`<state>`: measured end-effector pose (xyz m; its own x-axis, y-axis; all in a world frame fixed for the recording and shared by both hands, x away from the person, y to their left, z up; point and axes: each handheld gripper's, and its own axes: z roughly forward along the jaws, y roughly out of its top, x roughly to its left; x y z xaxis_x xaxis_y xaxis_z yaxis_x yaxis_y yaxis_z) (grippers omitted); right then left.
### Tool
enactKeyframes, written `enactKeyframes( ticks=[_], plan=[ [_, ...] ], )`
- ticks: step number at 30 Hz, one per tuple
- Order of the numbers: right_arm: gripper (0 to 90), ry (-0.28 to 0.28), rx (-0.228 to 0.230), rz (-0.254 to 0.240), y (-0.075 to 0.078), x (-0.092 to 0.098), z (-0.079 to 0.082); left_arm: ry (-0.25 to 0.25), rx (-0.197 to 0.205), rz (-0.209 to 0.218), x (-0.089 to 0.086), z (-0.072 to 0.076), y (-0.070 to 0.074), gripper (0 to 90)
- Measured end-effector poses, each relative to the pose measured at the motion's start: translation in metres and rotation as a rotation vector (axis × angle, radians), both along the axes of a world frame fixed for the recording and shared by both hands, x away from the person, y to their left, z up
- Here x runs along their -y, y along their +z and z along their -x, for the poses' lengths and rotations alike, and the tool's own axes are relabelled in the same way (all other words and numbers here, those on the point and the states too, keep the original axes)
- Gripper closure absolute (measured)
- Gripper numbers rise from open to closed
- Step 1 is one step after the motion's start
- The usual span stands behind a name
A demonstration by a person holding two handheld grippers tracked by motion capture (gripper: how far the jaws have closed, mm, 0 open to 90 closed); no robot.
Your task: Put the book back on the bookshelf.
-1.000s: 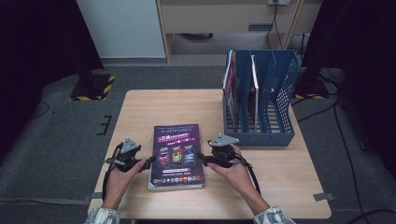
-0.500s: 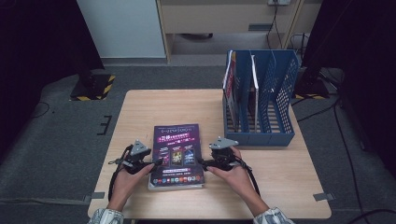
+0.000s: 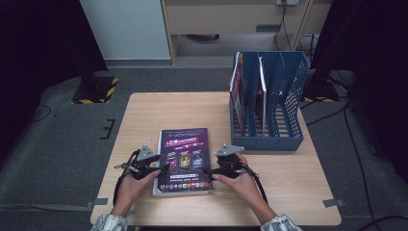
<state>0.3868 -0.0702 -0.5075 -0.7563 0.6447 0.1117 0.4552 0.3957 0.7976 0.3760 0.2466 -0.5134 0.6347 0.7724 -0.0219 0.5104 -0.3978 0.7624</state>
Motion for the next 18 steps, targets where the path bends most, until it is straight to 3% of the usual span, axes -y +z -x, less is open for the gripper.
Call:
enactKeyframes(
  ticks=[5,12,15,18],
  plan=[
    [12.1,0.001,-0.011,-0.007,-0.003,0.0,-0.001,-0.002,-0.008,0.003,0.002,-0.001,0.0,40.7],
    [11.9,0.022,-0.088,-0.017,-0.013,-0.001,-0.006,0.013,-0.014,0.018,0.002,0.0,-0.002,39.9],
    [12.7,0.016,-0.12,0.003,-0.018,-0.002,-0.008,0.011,-0.023,0.019,0.003,-0.002,-0.001,40.0],
    [11.9,0.011,-0.143,-0.025,-0.022,-0.001,-0.009,0.003,-0.027,0.023,0.004,-0.003,-0.001,40.0]
  ],
)
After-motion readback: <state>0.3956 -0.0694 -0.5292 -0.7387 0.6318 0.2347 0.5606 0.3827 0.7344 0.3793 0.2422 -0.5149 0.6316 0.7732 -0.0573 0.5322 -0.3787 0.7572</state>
